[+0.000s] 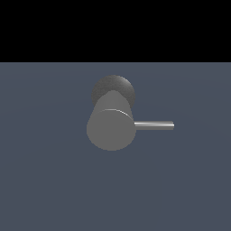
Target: Turn on the faucet by rotating a designated handle.
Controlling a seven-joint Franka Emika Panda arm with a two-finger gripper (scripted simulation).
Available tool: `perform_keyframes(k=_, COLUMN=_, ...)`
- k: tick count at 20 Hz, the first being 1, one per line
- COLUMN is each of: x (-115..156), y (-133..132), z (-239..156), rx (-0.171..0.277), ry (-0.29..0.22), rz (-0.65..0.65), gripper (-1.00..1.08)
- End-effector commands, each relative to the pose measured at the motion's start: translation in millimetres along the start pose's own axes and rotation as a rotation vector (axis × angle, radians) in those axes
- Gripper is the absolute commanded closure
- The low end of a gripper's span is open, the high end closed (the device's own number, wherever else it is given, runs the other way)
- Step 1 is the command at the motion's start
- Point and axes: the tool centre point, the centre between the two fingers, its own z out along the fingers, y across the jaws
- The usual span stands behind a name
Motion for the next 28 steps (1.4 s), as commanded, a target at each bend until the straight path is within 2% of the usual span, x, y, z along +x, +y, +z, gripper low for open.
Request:
perform_keyframes(k=1, x=11, y=4, z=-18, rx=0.099, ry=0.078, rz=0.013, gripper=1.08)
perform_keyframes(k=8, x=37, y=31, z=-70, rx=0.353, ry=0.293, rz=0.082, gripper=1.08)
perform_keyframes(k=14, x=54, y=76, z=-108, rx=0.548, ry=0.474, rz=0.182, gripper=1.08)
perform_keyframes(k=21, x=65, y=151, z=-135, rx=0.743, ry=0.672, rz=0.352, gripper=1.08)
perform_keyframes(k=28, x=61, y=243, z=-133, rx=0.893, ry=0.843, rz=0.582, gripper=1.08)
